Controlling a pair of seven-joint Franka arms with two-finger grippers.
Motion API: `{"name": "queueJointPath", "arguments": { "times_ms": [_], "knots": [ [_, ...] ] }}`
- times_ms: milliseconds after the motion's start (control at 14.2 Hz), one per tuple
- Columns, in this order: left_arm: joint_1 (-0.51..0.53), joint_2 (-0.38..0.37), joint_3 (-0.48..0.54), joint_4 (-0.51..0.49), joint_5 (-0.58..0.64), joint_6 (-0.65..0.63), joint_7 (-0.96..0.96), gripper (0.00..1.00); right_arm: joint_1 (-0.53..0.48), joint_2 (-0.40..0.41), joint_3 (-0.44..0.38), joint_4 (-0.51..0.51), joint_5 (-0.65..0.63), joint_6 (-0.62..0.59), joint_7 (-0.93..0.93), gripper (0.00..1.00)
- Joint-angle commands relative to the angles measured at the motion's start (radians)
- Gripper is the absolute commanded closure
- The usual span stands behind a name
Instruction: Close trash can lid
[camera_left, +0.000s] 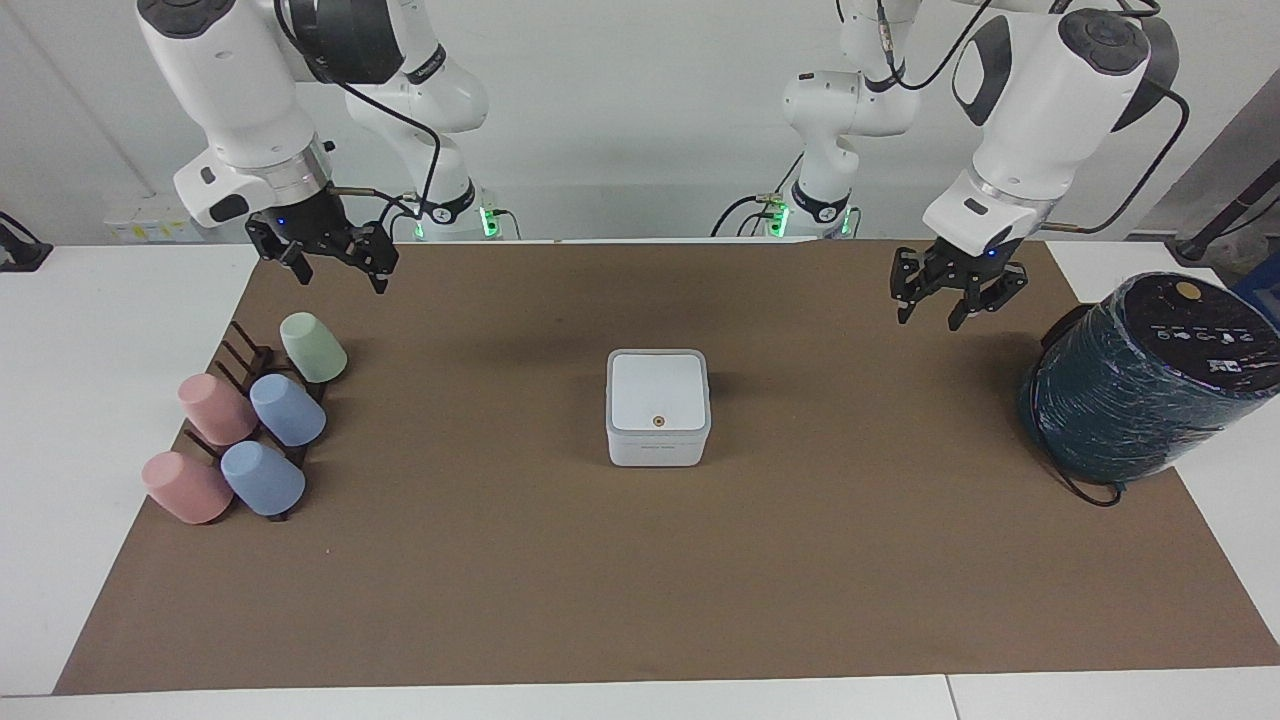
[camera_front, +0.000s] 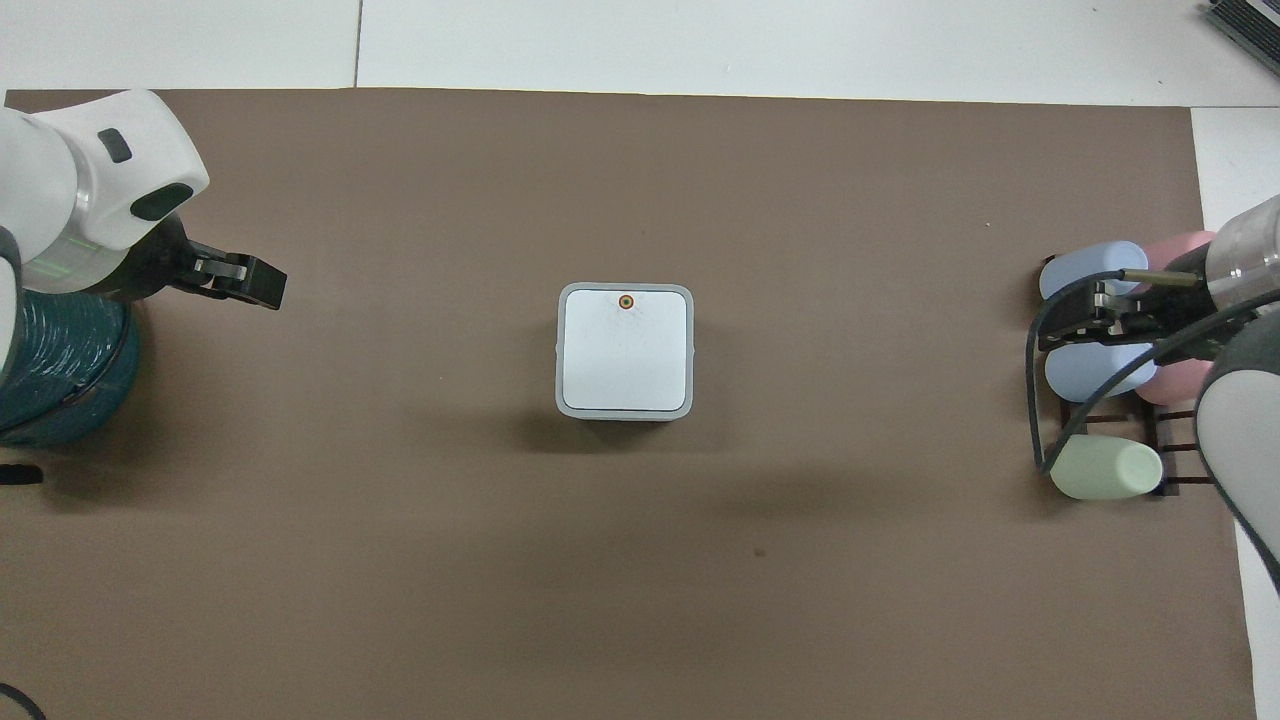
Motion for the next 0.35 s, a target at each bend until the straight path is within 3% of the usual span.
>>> {"name": "queueJointPath", "arguments": {
  "times_ms": [0, 282],
  "knots": [
    [-0.012, -0.01, -0.001, -0.009, 0.02, -0.002, -0.004, 0.0, -0.015, -0.008, 0.006, -0.004, 0.012, -0.008, -0.03, 0.0],
    [-0.012, -0.01, -0.004, -0.009, 0.019, -0.001, -0.007, 0.0, -0.015, -0.008, 0.006, -0.004, 0.012, -0.008, -0.03, 0.0]
  ]
}}
